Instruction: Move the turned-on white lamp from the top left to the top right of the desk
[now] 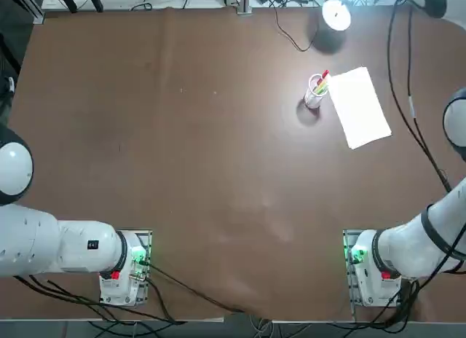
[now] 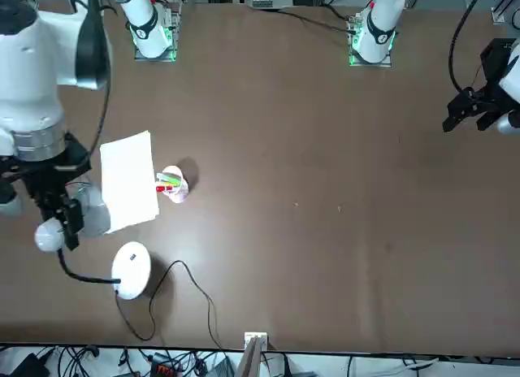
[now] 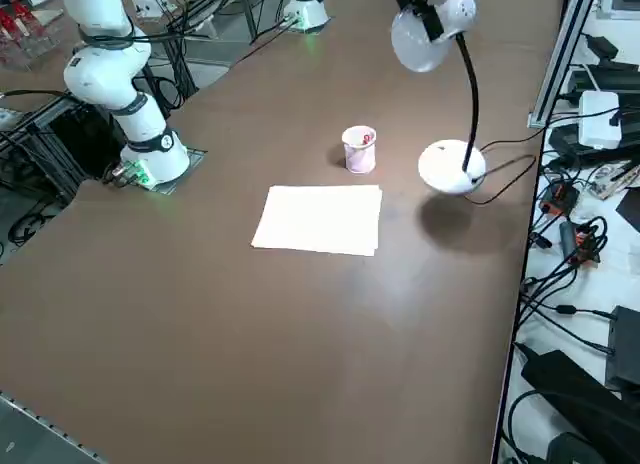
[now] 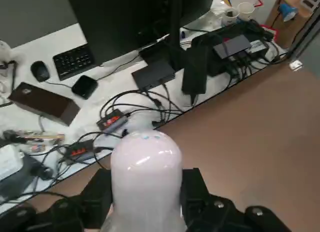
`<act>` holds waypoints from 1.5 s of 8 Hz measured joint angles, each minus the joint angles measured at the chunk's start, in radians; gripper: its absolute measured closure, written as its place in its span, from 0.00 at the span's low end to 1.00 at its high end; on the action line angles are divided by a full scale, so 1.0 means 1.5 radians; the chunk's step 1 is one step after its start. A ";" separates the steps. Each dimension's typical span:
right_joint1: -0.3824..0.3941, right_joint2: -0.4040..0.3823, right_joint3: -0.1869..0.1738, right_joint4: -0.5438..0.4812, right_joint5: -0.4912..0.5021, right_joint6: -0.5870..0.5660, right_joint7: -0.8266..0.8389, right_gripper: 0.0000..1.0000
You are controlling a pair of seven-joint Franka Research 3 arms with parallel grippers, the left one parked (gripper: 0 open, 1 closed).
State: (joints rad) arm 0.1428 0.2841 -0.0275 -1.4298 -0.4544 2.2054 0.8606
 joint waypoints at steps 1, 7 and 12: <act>-0.054 0.008 0.000 -0.001 0.000 0.014 -0.060 0.27; -0.207 0.061 0.002 -0.023 -0.005 0.122 -0.192 0.27; -0.202 0.056 0.008 -0.061 -0.005 0.004 -0.192 0.27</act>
State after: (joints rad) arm -0.1598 0.3683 -0.0161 -1.5206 -0.4625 2.2113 0.5734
